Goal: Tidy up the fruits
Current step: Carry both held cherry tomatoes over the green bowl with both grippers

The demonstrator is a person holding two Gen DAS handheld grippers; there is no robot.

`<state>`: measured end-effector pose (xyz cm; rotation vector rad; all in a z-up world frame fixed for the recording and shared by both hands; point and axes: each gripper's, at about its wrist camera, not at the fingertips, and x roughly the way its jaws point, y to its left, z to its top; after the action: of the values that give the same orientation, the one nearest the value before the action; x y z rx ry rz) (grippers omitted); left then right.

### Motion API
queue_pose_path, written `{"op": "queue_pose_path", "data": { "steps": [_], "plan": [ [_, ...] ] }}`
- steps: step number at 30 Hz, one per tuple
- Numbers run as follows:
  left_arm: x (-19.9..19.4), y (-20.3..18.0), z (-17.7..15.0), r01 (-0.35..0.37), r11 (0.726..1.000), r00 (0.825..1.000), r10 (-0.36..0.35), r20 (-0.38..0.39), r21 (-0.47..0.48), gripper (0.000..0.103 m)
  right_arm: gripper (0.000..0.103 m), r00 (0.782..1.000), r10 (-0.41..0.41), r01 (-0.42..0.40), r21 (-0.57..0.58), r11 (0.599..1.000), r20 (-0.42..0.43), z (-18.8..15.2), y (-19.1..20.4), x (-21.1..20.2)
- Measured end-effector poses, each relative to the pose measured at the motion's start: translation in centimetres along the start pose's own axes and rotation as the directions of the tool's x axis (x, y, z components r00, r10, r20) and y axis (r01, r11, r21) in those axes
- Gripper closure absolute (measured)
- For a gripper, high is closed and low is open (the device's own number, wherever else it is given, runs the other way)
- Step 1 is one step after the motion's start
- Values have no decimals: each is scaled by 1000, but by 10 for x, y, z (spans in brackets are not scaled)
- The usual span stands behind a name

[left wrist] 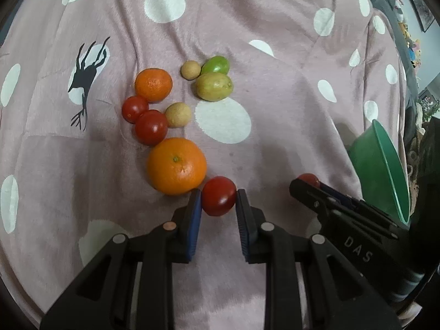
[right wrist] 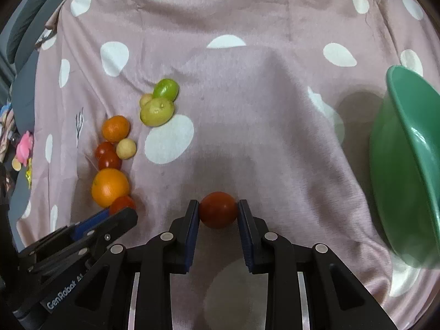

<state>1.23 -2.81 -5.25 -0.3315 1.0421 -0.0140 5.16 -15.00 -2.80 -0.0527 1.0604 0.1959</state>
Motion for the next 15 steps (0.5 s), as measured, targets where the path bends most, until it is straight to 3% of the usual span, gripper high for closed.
{"op": "queue_pose_path", "data": {
  "steps": [12,15],
  "plan": [
    [-22,-13,2,12,999,999,-14,49,38,79,74,997,14,-17,32,999,71,0,-11,-21],
    [-22,-14,3,0,999,999,-2,54,40,79,74,997,-13,11,24,1000,81,-1,-10,-24]
  ]
}}
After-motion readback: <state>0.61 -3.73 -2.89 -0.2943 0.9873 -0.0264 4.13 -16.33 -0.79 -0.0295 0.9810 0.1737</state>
